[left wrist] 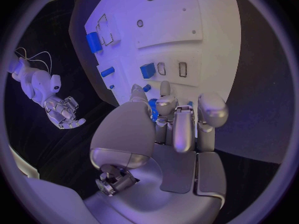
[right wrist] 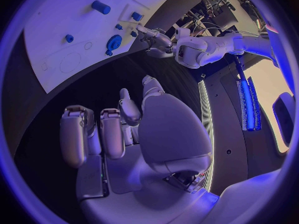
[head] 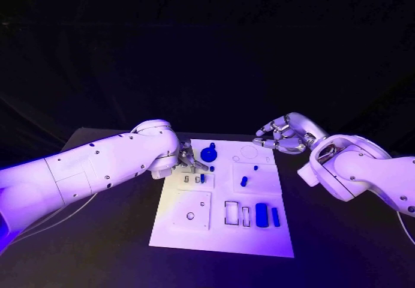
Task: Assemble the parts on the task board
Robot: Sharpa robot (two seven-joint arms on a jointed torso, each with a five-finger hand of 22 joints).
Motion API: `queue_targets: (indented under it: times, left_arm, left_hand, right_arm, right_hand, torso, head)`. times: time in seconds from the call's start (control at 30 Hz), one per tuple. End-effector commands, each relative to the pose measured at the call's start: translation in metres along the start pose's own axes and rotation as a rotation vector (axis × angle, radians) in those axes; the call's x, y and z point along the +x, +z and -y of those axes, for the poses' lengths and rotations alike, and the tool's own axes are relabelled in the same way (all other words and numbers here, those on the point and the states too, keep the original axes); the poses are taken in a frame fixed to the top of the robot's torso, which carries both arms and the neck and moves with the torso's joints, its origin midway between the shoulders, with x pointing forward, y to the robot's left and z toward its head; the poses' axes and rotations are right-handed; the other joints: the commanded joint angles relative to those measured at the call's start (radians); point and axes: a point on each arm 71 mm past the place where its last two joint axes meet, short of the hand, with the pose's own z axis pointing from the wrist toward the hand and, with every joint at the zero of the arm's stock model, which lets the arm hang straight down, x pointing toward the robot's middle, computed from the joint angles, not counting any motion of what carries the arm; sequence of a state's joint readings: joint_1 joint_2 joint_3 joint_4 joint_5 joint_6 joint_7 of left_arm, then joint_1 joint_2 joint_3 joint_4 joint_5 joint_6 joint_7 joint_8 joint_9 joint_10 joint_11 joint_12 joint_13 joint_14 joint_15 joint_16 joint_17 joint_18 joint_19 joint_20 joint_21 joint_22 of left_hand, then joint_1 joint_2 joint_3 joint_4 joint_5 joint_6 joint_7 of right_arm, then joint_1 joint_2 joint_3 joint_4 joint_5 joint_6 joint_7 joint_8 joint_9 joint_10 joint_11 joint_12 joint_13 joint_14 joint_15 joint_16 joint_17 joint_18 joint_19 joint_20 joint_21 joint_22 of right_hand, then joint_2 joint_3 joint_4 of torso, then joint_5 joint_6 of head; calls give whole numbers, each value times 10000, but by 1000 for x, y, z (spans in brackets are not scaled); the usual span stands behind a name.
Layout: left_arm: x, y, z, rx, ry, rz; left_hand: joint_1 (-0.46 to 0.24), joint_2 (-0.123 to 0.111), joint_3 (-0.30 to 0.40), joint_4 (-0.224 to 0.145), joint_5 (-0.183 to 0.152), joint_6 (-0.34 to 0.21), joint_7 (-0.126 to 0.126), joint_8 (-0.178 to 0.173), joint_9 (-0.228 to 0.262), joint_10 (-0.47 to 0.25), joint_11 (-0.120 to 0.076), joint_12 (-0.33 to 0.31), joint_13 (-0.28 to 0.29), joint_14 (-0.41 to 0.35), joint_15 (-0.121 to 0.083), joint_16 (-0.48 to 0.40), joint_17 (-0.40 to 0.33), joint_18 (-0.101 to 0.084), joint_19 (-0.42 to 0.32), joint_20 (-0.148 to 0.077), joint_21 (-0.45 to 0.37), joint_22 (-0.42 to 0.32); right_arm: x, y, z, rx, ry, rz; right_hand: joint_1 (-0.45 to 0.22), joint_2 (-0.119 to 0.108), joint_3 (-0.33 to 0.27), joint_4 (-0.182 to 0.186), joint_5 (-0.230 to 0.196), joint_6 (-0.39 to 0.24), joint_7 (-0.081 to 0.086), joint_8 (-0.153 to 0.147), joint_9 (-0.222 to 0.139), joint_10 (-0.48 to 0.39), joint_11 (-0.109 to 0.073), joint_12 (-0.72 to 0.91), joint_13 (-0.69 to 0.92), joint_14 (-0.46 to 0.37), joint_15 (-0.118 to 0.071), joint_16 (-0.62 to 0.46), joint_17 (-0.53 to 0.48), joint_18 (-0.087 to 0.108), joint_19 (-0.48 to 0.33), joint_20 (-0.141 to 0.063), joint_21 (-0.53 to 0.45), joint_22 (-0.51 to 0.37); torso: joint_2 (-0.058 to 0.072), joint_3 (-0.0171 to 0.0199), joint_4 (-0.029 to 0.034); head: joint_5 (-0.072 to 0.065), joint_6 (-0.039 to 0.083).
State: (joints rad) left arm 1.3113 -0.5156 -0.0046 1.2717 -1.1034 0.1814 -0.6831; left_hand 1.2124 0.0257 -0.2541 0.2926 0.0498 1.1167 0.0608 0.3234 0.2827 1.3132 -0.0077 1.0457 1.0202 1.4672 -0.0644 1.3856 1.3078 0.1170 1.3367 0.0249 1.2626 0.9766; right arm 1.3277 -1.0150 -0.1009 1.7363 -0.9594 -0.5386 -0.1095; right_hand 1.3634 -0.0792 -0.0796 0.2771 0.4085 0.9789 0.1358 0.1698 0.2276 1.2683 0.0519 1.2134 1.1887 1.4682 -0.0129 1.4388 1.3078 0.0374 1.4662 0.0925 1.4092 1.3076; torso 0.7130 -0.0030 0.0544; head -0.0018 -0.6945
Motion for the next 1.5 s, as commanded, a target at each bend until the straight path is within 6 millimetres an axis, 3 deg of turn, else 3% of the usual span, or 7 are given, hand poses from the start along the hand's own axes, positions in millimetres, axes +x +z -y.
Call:
queue_targets:
  times: [0.03,0.6,1.5]
  left_arm:
    - [3,0,3,-72,439,-325]
    - [11,1,15,194,615,-760]
    - [12,6,17,265,730,-995]
  left_hand:
    - [-59,-15,12,-26,23,-85,12,68,21,-30,-22,46,12,387,-69,-34,289,-109,70,4,72,25]
    - [147,43,170,-66,22,-180,14,190,131,-139,-19,-57,-54,389,-65,-51,304,-122,57,12,164,144]
    - [648,218,506,-145,25,-366,28,403,325,-319,-8,-337,-255,393,-53,-82,329,-129,2,34,274,272]
  right_arm:
    - [2,0,0,45,-13,-172]
    - [5,3,1,128,-34,-294]
    - [8,5,1,175,-52,-472]
  right_hand:
    - [24,53,-74,3,34,-9,-30,46,10,-51,-7,-40,-8,500,-79,-44,464,73,-33,-39,-35,1500]
    - [13,65,-83,15,55,-14,-29,48,13,-54,-7,-47,-15,494,-79,-60,446,81,-52,-40,-69,1478]
    - [22,88,-80,18,81,-16,-30,52,17,-57,-9,-55,-23,491,-80,-73,432,83,-57,-41,-80,1473]
  torso:
    - [-3,7,5]
    - [-7,7,10]
    - [-2,15,7]
  head:
    - [-16,-39]
    - [-18,-162]
    - [-10,-245]
